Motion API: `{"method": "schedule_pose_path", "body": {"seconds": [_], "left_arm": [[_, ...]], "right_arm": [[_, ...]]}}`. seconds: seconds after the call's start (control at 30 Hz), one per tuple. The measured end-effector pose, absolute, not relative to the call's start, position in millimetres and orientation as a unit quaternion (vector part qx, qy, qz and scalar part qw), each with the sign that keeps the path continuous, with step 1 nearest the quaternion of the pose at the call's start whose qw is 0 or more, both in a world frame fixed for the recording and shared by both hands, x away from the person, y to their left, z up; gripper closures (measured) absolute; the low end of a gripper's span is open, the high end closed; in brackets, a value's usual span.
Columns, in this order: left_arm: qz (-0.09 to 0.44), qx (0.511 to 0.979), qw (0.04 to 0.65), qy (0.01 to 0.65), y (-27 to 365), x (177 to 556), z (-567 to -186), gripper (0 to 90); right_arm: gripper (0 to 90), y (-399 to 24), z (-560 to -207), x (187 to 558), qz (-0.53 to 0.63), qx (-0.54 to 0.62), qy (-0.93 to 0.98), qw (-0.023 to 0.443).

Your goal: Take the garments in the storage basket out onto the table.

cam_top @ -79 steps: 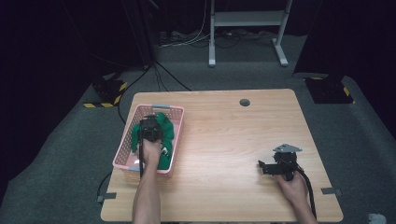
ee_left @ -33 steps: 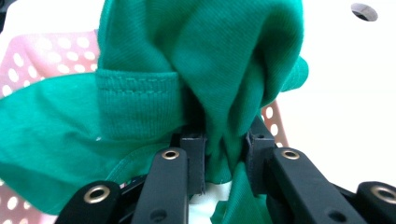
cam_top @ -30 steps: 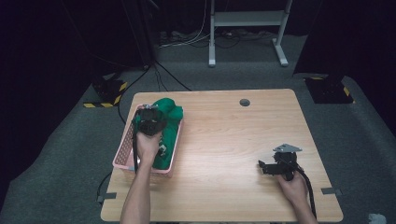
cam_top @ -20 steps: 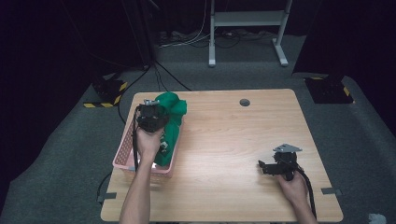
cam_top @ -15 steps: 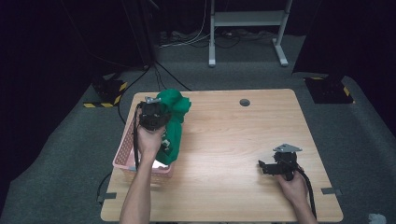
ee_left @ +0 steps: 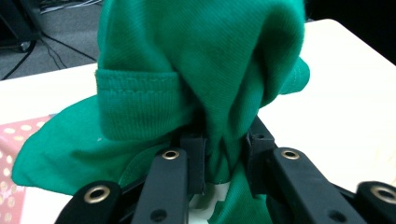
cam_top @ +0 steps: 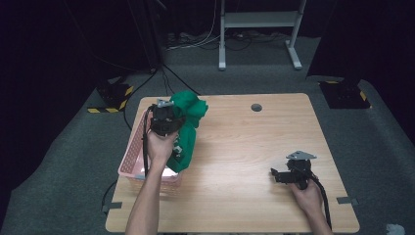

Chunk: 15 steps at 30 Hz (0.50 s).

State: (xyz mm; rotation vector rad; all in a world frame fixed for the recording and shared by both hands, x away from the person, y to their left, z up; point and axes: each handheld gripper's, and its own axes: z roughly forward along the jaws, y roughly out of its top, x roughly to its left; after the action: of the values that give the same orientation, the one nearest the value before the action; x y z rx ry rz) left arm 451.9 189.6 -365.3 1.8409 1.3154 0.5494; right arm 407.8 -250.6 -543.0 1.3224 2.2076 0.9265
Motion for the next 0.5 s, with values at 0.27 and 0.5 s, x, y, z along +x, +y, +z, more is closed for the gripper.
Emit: {"method": "schedule_pose_path", "body": {"seconds": [0.27, 0.5], "left_arm": [[0.211, 0.727, 0.422, 0.499, 178.0, 447.7, -352.7, 75.0], [0.211, 0.733, 0.43, 0.483, 167.2, 445.6, -346.2, 75.0]], "right_arm": [[4.2, -250.6, -543.0, 407.7, 0.332, 0.474, 0.79, 0.202], [4.2, -250.6, -543.0, 407.7, 0.332, 0.474, 0.79, 0.202]]}}
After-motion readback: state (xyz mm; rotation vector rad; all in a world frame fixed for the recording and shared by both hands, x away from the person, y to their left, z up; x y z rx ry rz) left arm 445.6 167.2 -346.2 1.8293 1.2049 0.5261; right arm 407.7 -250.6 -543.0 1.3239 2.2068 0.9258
